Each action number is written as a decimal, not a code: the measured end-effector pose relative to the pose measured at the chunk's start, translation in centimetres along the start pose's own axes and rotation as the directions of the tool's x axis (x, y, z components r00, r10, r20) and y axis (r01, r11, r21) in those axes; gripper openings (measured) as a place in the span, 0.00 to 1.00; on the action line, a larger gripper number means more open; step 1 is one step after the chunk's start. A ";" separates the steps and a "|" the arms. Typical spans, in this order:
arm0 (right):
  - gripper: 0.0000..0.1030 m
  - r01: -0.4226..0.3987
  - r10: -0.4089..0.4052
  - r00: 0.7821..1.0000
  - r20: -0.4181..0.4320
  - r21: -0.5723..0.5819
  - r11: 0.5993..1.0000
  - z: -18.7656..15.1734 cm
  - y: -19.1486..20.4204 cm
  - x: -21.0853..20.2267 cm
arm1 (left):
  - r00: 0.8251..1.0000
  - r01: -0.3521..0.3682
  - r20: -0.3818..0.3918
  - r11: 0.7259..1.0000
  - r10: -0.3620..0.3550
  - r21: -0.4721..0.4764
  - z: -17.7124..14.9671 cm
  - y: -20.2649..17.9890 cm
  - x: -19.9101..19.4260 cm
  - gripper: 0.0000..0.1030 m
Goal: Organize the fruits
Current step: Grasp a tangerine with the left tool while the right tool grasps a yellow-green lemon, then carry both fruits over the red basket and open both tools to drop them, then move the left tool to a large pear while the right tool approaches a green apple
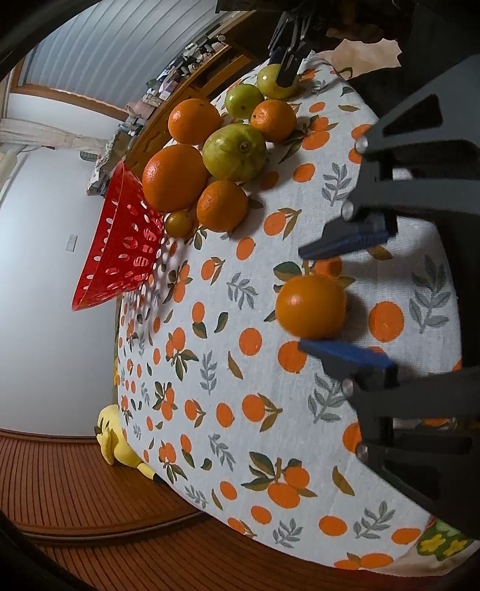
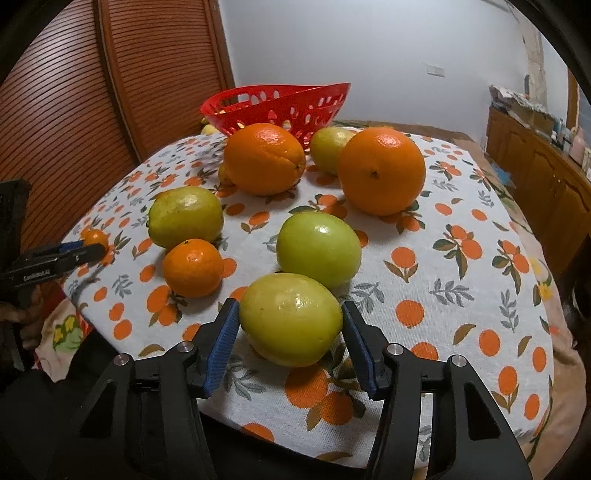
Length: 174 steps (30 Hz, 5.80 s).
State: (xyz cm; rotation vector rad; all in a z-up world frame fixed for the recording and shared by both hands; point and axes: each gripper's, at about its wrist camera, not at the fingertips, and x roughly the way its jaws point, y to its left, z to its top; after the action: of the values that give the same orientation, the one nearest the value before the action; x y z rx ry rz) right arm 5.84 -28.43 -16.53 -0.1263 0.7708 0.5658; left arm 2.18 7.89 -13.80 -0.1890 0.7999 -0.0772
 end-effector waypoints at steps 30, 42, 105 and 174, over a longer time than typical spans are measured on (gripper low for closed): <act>0.55 -0.017 0.032 0.983 0.179 -0.086 0.996 6.4 0.0 -5.2 | 0.983 0.086 0.148 0.987 -0.106 0.134 8.6 -6.7 -2.3 0.31; 0.55 -0.014 0.040 0.973 0.227 -0.116 0.993 10.0 0.1 -6.3 | 0.977 0.067 0.191 0.984 -0.099 0.165 12.0 -7.3 -2.4 0.31; 0.55 -0.164 0.137 0.984 -0.118 -0.260 0.952 23.8 0.2 13.6 | 0.990 0.103 0.073 0.980 -0.117 0.173 21.3 -5.6 9.7 0.39; 0.63 -0.058 0.057 0.998 0.041 0.014 0.998 4.1 -2.6 0.8 | 0.992 0.119 0.013 0.971 -0.124 0.207 6.7 -11.0 1.8 0.58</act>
State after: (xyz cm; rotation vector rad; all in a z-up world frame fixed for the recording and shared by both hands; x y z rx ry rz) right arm 10.24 -29.04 -14.45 -0.0785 0.7410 0.6153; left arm 8.24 -2.17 -8.34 -0.0428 0.7485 -0.2715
